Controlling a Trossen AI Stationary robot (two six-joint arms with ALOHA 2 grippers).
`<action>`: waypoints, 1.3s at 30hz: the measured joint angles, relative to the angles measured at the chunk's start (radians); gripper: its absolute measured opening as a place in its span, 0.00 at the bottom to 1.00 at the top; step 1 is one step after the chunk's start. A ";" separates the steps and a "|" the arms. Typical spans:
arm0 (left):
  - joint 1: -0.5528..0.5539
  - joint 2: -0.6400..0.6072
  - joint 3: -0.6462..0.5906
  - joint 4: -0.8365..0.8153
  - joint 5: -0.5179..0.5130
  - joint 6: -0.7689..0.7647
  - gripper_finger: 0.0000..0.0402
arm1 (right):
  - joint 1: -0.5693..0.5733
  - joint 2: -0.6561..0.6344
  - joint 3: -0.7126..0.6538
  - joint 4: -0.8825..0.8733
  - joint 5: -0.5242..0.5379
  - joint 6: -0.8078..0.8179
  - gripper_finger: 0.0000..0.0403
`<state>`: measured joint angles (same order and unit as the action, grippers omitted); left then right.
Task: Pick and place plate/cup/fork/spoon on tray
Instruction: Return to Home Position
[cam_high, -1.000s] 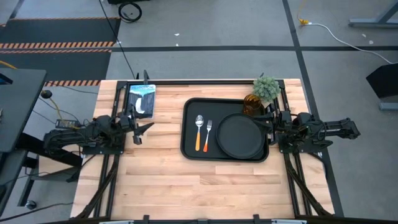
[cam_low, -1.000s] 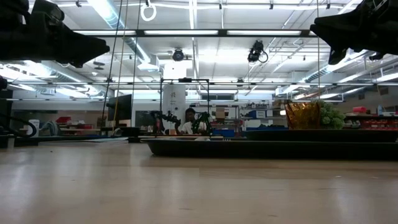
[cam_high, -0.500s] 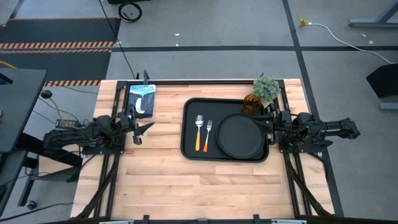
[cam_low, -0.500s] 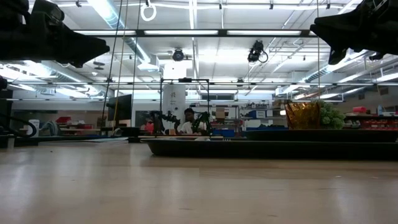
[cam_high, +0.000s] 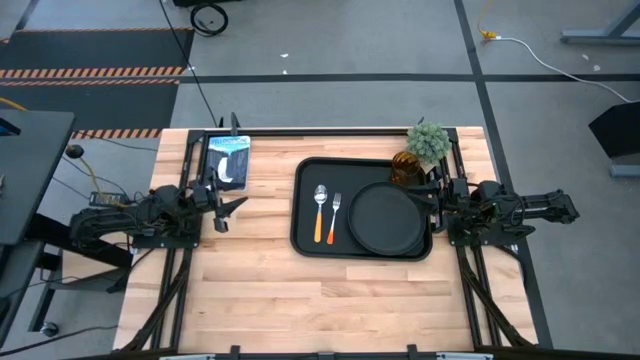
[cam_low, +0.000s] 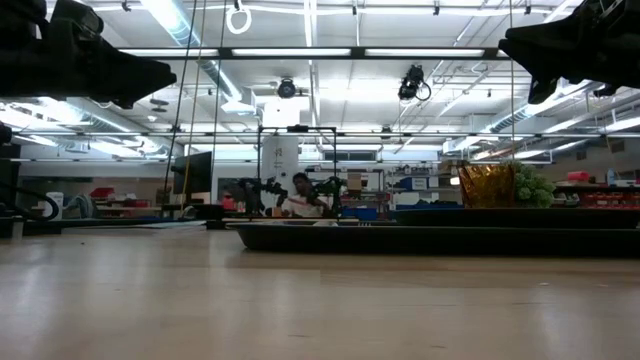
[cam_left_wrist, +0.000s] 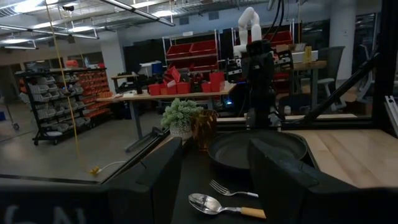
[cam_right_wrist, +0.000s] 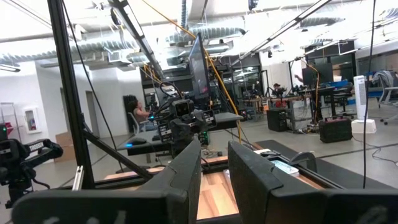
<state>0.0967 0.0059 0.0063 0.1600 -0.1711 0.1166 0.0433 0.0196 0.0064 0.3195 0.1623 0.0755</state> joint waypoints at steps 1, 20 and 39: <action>0.000 0.000 0.000 0.000 0.000 0.000 0.48 | 0.000 0.000 0.000 0.000 0.000 0.000 0.22; 0.000 0.000 0.000 0.000 0.000 0.000 0.48 | 0.000 0.000 0.000 -0.277 0.000 0.000 0.22; 0.000 0.000 0.000 0.000 0.000 0.000 0.48 | 0.000 0.000 0.000 -0.276 0.000 0.000 0.22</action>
<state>0.0967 0.0059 0.0063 0.1600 -0.1707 0.1165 0.0435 0.0193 0.0065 0.0437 0.1621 0.0755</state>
